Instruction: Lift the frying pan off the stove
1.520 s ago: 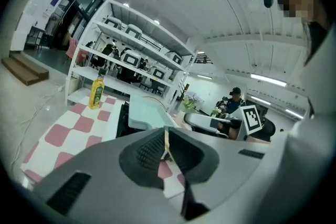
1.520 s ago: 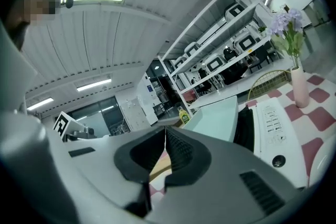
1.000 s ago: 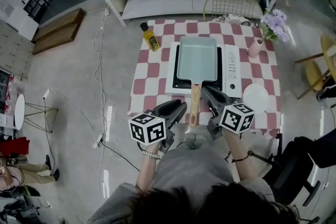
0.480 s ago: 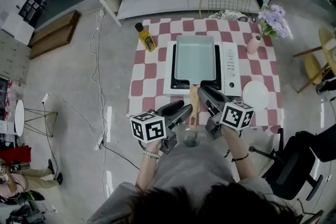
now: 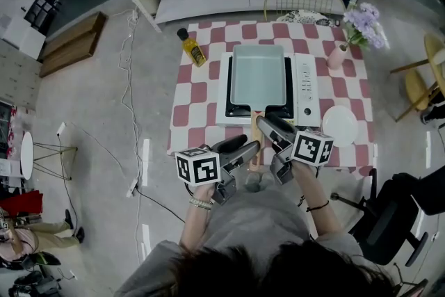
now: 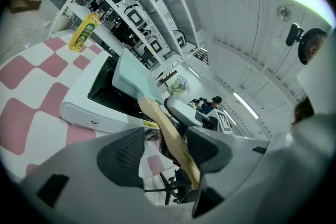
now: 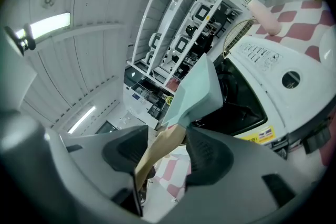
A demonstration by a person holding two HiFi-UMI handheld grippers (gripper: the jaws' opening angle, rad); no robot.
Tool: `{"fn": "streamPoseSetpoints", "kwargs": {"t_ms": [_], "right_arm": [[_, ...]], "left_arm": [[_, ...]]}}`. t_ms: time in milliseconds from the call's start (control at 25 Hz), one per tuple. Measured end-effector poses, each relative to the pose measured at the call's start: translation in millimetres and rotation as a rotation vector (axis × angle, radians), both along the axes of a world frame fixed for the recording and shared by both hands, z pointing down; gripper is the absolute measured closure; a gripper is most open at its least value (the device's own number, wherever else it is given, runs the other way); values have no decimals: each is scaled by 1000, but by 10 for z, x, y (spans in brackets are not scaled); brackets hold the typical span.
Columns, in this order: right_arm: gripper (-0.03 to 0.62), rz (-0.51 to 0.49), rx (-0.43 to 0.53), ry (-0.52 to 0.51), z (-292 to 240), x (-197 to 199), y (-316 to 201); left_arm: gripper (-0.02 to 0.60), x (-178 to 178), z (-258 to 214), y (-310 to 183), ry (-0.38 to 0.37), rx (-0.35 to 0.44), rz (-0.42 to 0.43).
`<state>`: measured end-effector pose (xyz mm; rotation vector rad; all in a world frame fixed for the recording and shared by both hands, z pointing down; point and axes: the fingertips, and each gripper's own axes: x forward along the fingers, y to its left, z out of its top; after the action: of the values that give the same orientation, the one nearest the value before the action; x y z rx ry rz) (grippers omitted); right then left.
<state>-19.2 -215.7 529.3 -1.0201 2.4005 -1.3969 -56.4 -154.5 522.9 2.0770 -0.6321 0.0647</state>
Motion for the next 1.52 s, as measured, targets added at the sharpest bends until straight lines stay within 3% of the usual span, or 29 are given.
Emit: {"fn": "streamPoseSetpoints", "kwargs": {"t_ms": [280,480,640,1000,1200,1520], "right_arm": [[339,-30,-73,-95,58,-103,-31],[338,-34,-138,-186,83,-166,-67],[338,-36,-174,-166,168,-149,-106],[339,-98,-193,-295,108,-333,-180],[339,-136,-190,-298,101,-383,-197],[378,-175,-194,-340,60,-395,-218]], "left_arm": [[314,58,52,14,91,-91,14],[314,119,63,45,108,-116,58],[314,160,55,47,119,-130,86],[316,259,91,112,125,-145,189],[319,304,64,151,152,-151,246],[385,340,33,117,169,-140,264]]}}
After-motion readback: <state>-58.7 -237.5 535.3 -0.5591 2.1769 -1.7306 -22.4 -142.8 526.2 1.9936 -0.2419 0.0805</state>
